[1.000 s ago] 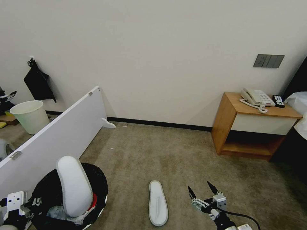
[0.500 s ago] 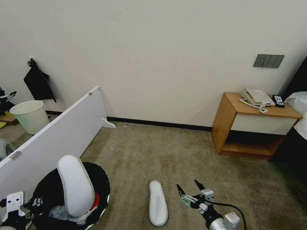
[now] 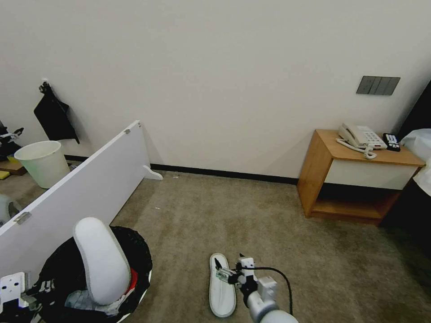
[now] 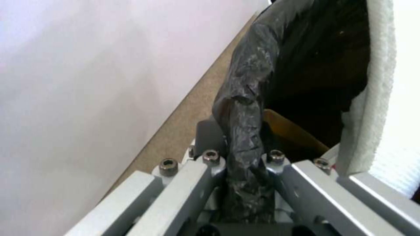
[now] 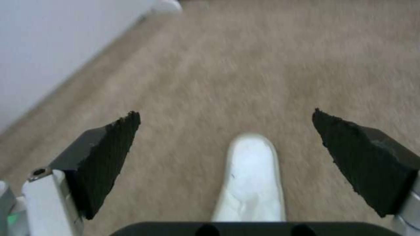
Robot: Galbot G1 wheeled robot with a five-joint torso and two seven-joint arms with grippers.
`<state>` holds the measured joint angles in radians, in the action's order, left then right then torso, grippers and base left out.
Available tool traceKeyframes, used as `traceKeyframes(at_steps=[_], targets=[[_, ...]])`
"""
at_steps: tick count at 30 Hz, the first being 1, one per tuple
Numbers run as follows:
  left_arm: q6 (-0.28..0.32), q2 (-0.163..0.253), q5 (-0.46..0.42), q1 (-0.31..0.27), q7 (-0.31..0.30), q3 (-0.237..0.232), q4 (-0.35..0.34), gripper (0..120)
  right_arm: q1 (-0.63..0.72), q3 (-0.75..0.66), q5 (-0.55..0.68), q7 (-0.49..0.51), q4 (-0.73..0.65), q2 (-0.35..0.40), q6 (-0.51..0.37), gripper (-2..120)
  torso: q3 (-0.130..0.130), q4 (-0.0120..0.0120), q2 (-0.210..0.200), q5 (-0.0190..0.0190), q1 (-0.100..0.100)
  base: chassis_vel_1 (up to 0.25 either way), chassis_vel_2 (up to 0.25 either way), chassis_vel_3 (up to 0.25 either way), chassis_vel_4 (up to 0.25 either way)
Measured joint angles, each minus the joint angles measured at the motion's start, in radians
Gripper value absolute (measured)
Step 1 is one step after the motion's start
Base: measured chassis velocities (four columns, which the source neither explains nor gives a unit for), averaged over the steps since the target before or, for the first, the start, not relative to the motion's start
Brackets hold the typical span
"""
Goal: Pick up the trash bin, then pick up the garbage from the floor and place it into the trash bin.
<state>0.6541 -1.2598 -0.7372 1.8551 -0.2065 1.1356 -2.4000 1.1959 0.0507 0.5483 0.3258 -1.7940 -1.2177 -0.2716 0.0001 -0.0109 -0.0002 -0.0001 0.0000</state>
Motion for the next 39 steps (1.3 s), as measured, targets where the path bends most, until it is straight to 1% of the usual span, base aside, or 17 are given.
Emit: traceKeyframes(at_steps=[1, 6, 7, 8, 9, 10, 11, 12, 14, 15, 17, 23, 27, 29, 39], targets=[[0.000, 0.000, 0.000, 0.000, 0.000, 0.000, -0.001, 3, -0.013, 0.006, 0.013, 0.030, 0.004, 0.011, -0.030, 100, 0.000, 0.0000, 0.000, 0.0000, 0.000, 0.000, 0.000, 0.000, 0.000], [0.000, -0.004, 0.004, -0.003, -0.002, -0.010, 0.000, 3, -0.038, 0.028, 0.031, 0.070, 0.023, 0.044, -0.066, 100, 0.000, -0.0003, 0.000, -0.0001, 0.000, 0.000, 0.000, 0.000, 0.000], [0.000, -0.004, 0.004, -0.003, -0.002, -0.010, 0.000, 3, -0.038, 0.028, 0.031, 0.070, 0.023, 0.044, -0.066, 100, 0.000, -0.0003, 0.000, -0.0001, 0.000, 0.000, 0.000, 0.000, 0.000], [0.000, -0.007, 0.006, -0.004, -0.002, -0.014, 0.000, 3, -0.048, 0.033, 0.037, 0.086, 0.032, 0.041, -0.092, 100, 0.000, -0.0002, 0.000, 0.0000, 0.000, 0.000, 0.000, 0.000, 0.000], [0.000, -0.007, 0.006, -0.004, -0.002, -0.014, 0.000, 3, -0.048, 0.033, 0.037, 0.086, 0.032, 0.041, -0.092, 100, 0.000, -0.0002, 0.000, 0.0000, 0.000, 0.000, 0.000, 0.000, 0.000], [0.000, -0.008, 0.007, -0.004, -0.002, -0.014, 0.000, 3, -0.055, 0.035, 0.044, 0.099, 0.038, 0.035, -0.116, 100, 0.000, -0.0002, 0.000, 0.0000, 0.000, 0.000, 0.000, 0.000, 0.000], [0.000, -0.009, 0.008, -0.003, -0.001, -0.014, 0.000, 3, -0.068, 0.040, 0.066, 0.119, 0.048, 0.027, -0.150, 100, 0.000, 0.0000, 0.000, 0.0000, 0.000, 0.000, 0.000, 0.000, 0.000], [0.000, -0.009, 0.008, -0.003, -0.001, -0.014, 0.000, 3, -0.068, 0.040, 0.066, 0.119, 0.048, 0.027, -0.150, 100, 0.000, 0.0000, 0.000, 0.0000, 0.000, 0.000, 0.000, 0.000, 0.000], [0.000, -0.008, 0.008, -0.003, -0.001, -0.013, -0.002, 3, -0.089, 0.048, 0.108, 0.145, 0.063, 0.014, -0.198, 100, 0.000, 0.0000, 0.000, 0.0000, 0.000, 0.000, 0.000, 0.000, 0.000], [0.000, -0.008, 0.008, -0.003, -0.001, -0.013, -0.002, 3, -0.089, 0.048, 0.108, 0.145, 0.063, 0.014, -0.198, 100, 0.000, 0.0000, 0.000, 0.0000, 0.000, 0.000, 0.000, 0.000, 0.000], [0.000, -0.005, 0.008, -0.003, -0.001, -0.012, -0.005, 3, -0.113, 0.056, 0.146, 0.156, 0.074, 0.004, -0.227, 100, 0.000, 0.0000, 0.000, 0.0000, 0.000, 0.000, 0.000, 0.000, 0.000], [0.000, -0.005, 0.009, -0.004, -0.001, -0.012, -0.006, 3, -0.157, 0.083, 0.174, 0.154, 0.134, -0.021, -0.240, 100, 0.000, 0.0000, 0.000, 0.0000, 0.000, 0.000, 0.000, 0.000, 0.000], [0.000, -0.005, 0.009, -0.003, 0.002, -0.013, -0.005, 3, -0.168, 0.091, 0.166, 0.141, 0.183, -0.043, -0.240, 100, 0.000, 0.0000, 0.000, 0.0000, 0.000, 0.000, 0.000, 0.000, 0.000], [0.000, -0.003, 0.009, -0.004, 0.002, -0.013, -0.003, 3, -0.180, 0.099, 0.146, 0.128, 0.236, -0.061, -0.238, 100, 0.000, 0.0000, 0.000, 0.0000, 0.000, 0.000, 0.000, 0.000, 0.000], [0.000, -0.001, 0.008, -0.005, 0.006, -0.013, -0.001, 3, -0.224, 0.098, 0.142, 0.114, 0.319, -0.092, -0.239, 100, 0.000, 0.0000, 0.000, 0.0000, 0.000, 0.000, 0.000, 0.000, 0.000]])
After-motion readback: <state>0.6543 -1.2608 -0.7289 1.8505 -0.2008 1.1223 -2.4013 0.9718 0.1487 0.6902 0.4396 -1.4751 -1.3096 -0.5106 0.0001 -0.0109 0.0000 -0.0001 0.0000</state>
